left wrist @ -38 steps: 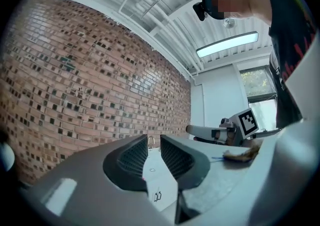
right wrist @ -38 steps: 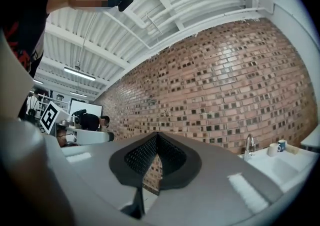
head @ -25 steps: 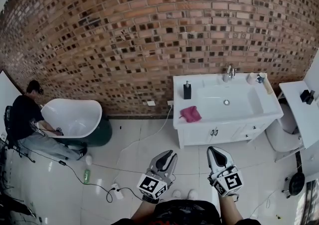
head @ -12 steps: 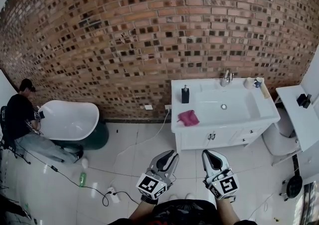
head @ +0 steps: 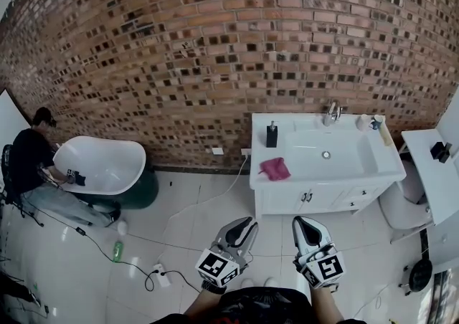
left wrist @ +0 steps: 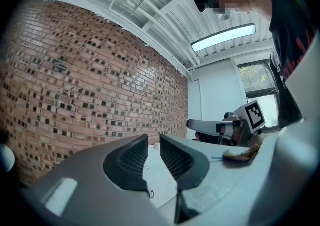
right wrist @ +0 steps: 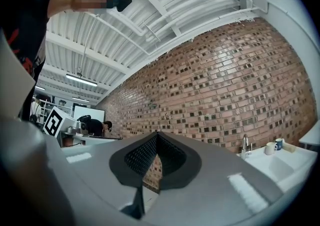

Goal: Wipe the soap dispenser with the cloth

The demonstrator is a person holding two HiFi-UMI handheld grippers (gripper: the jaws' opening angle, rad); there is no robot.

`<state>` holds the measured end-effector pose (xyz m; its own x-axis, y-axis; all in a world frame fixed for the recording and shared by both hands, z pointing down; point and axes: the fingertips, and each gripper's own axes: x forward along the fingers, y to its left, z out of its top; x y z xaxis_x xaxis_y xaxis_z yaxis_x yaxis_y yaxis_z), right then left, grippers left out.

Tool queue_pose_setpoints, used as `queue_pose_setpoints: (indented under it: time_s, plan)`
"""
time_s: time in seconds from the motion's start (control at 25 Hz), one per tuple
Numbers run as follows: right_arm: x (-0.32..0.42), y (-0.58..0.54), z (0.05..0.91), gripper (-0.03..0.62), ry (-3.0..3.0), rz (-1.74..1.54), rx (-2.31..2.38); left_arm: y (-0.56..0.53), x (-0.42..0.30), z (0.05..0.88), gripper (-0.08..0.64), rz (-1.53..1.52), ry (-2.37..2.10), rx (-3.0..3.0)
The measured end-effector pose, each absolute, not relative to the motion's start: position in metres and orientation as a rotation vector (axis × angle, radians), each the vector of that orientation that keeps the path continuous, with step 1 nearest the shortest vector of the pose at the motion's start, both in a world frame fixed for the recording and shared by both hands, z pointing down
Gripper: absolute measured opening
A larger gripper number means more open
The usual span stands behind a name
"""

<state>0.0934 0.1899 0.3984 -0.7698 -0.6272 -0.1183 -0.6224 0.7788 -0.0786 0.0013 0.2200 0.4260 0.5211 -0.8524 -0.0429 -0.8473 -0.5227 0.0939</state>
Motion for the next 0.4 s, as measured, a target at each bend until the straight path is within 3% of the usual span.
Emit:
queue_pose_setpoints:
  time_s: [0.4]
  plan:
    - [0.085, 0.1894, 0.3958, 0.0, 2.829, -0.083, -1.011, 0.2193, -0.0028, 0.4266, 0.077, -0.121, -1.477, 2.679]
